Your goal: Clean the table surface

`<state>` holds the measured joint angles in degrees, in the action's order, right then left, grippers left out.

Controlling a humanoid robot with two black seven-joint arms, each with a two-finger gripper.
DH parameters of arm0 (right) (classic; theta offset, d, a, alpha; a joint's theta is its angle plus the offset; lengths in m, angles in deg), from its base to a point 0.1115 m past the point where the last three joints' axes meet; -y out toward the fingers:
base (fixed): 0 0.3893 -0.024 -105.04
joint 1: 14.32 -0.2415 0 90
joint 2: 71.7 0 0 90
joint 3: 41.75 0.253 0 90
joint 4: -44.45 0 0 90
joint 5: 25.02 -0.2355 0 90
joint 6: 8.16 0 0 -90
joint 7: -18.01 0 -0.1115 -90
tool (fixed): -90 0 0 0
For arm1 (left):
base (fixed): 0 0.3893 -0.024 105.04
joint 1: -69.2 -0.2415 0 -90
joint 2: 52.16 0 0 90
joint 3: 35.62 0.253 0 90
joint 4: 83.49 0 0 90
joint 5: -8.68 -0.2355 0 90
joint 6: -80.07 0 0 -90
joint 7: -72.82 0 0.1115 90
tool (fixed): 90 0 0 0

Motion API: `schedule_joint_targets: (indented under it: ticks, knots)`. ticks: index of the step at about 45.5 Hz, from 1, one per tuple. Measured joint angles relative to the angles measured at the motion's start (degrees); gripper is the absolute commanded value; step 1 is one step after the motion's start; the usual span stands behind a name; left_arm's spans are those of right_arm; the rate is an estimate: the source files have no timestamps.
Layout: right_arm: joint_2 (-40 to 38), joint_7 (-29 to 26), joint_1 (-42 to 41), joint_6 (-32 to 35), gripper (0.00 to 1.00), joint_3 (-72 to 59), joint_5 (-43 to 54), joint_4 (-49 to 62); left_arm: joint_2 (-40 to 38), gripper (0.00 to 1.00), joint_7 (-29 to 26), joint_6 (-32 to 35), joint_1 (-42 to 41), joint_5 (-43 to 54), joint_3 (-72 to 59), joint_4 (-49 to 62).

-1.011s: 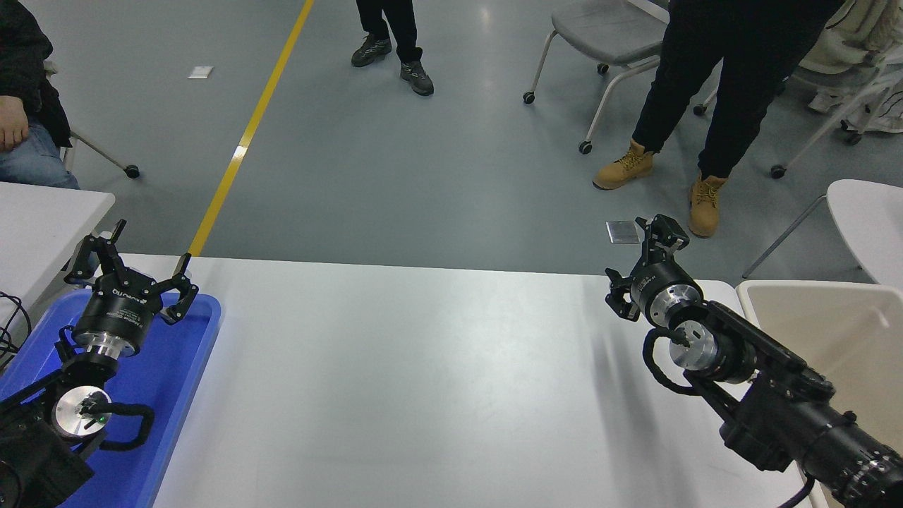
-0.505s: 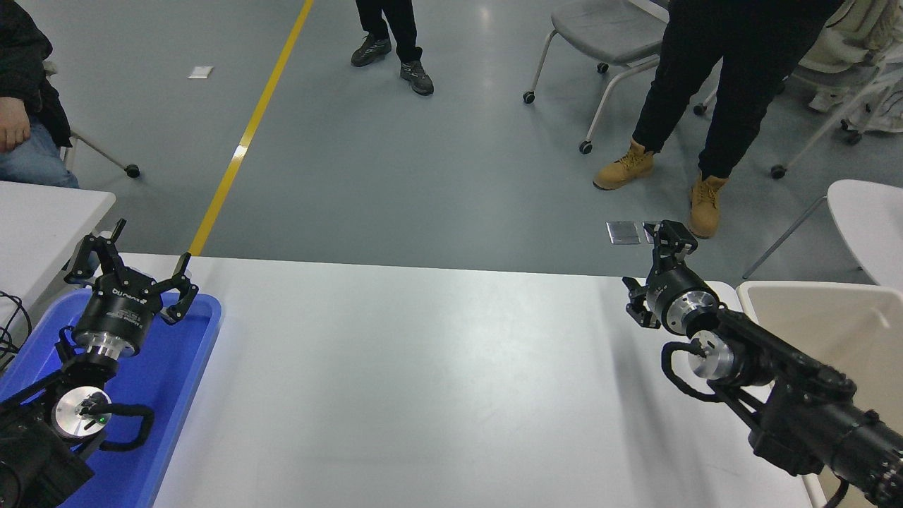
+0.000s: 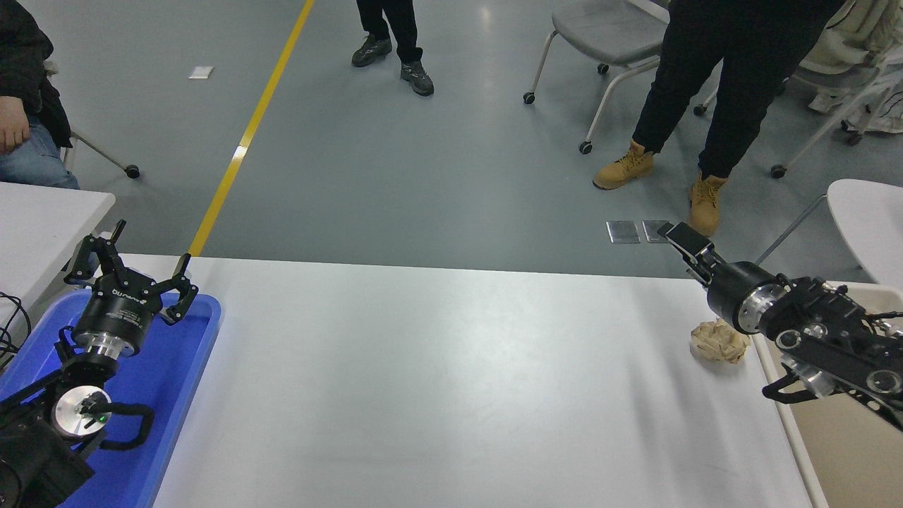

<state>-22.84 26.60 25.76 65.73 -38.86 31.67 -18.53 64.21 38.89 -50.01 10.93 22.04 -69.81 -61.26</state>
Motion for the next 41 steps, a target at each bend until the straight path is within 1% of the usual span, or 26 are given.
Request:
schedule_joint_targets:
  ticks: [10, 15, 26, 33, 41]
  knots:
    - [-1.27, -0.12, -4.78, 1.10, 1.00, -12.82, 10.97, 2.48, 0.00, 1.00, 0.00, 0.00, 0.00, 0.00, 0.00, -0.01]
    - [-0.36, -0.22, -6.36, 2.08, 1.00, -17.04, 13.06, 5.07, 0.01, 1.00, 0.00, 0.00, 0.00, 0.00, 0.00, -0.01]
    - [4.74, -0.35, -8.46, 4.40, 1.00, -24.50, 15.52, 14.21, 0.02, 1.00, 0.00, 0.00, 0.00, 0.00, 0.00, 0.00]
    - [8.04, -0.38, -8.80, 6.29, 1.00, -26.48, 16.03, 19.11, 0.02, 1.00, -0.01, 0.00, 0.00, 0.00, 0.00, 0.00]
    - [10.21, -0.32, -8.81, 8.42, 1.00, -27.59, 16.32, 22.26, 0.00, 1.00, -0.01, 0.00, 0.00, 0.00, 0.00, 0.00]
